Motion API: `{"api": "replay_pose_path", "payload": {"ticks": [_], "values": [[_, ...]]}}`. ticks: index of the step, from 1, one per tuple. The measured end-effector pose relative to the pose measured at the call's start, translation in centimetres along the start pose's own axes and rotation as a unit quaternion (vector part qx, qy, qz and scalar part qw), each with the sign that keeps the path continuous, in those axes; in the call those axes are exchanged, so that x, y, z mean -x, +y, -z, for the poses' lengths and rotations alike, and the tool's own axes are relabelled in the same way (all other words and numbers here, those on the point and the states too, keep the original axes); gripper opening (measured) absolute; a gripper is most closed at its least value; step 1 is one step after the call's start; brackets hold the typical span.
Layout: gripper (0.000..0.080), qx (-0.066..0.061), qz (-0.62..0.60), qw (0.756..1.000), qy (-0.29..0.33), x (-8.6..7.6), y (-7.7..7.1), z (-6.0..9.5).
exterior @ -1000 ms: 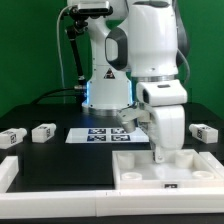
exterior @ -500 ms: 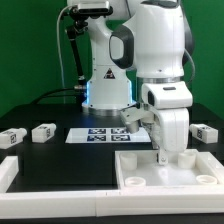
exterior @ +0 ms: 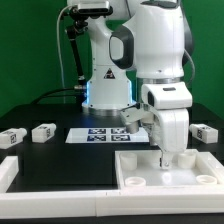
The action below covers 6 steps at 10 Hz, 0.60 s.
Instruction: Assemble square table
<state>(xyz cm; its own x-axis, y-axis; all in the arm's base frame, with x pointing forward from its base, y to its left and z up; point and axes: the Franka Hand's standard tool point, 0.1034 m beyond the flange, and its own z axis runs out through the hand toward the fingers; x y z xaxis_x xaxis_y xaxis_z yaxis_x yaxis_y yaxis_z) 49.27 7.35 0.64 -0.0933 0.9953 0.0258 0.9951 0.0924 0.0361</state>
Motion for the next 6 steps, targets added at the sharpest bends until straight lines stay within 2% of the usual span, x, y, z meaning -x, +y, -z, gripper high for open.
{"api": "replay_pose_path", "payload": {"ticks": [6], "values": [[0.0649,0.001,-0.011,1.000,0.000,-0.01,-0.16,0.19]]}}
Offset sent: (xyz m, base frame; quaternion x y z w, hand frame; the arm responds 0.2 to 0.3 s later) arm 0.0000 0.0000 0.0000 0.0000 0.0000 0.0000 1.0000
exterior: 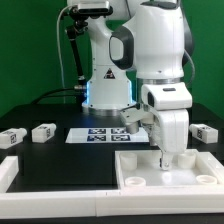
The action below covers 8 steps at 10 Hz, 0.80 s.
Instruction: Assemble square table
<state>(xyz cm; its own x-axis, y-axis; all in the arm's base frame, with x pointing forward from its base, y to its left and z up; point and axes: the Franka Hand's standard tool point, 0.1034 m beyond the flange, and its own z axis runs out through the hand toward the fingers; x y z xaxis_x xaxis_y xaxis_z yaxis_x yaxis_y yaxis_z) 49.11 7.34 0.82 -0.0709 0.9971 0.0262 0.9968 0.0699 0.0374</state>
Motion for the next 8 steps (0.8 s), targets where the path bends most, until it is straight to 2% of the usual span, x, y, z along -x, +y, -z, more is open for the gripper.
{"api": "replay_pose_path", "payload": {"ticks": [2,4,6,8], "values": [[0.0649,0.008,-0.069,0.998,-0.005,-0.5,-1.4,2.2],[0.0649,0.017,-0.121,0.992,-0.010,-3.5,-2.9,4.9],[0.0649,0.021,-0.231,0.973,-0.007,-6.3,-3.0,6.0],[0.0649,0.023,-0.296,0.955,0.001,-7.3,-2.8,6.5]]}}
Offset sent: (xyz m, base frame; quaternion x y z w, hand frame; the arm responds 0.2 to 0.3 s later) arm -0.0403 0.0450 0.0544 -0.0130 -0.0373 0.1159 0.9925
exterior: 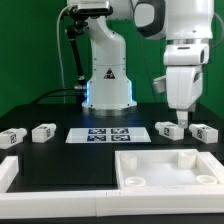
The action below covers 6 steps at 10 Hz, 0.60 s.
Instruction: Assemble square table
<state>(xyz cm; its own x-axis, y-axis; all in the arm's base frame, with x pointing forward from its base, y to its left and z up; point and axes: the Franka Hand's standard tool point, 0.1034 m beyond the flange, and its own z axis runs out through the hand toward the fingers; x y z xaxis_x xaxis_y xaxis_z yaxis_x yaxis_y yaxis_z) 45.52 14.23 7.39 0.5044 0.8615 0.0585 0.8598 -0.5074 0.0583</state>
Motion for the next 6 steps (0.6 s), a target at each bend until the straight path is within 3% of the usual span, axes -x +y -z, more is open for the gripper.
{"api": "replay_pose_path", "payload": {"ticks": [4,6], "values": [[0.0649,-0.009,-0.150,0.989,0.001,-0.4,-0.5,-0.2],[0.0649,-0.018,-0.228,0.973,-0.001,-2.6,-3.2,-0.5]]}}
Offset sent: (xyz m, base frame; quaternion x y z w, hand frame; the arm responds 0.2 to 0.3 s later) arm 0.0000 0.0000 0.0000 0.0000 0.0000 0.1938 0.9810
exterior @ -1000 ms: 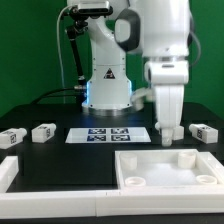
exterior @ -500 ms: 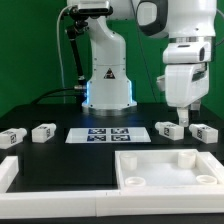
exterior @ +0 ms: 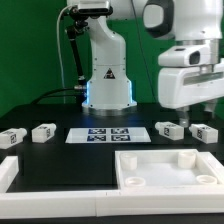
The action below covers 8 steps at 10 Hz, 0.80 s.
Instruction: Assemble square table
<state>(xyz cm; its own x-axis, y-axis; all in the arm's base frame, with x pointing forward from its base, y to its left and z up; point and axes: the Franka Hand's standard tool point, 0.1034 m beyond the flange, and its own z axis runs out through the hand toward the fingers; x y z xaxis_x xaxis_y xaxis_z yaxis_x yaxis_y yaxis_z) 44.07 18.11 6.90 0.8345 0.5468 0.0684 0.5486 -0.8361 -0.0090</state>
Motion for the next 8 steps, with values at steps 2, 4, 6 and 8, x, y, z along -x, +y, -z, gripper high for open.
{"api": "replay_pose_path", "payload": {"ticks": [2,4,6,8], "values": [[0.0649,-0.009,-0.088,0.996,-0.003,-0.6,-4.1,-0.8],[0.0649,-0.012,-0.085,0.996,-0.003,-0.6,-5.5,-1.6],[0.0649,-0.012,-0.085,0.996,-0.003,-0.5,-5.6,-1.7],[0.0649,-0.002,-0.081,0.993,-0.091,1.6,-6.7,-2.5]]}}
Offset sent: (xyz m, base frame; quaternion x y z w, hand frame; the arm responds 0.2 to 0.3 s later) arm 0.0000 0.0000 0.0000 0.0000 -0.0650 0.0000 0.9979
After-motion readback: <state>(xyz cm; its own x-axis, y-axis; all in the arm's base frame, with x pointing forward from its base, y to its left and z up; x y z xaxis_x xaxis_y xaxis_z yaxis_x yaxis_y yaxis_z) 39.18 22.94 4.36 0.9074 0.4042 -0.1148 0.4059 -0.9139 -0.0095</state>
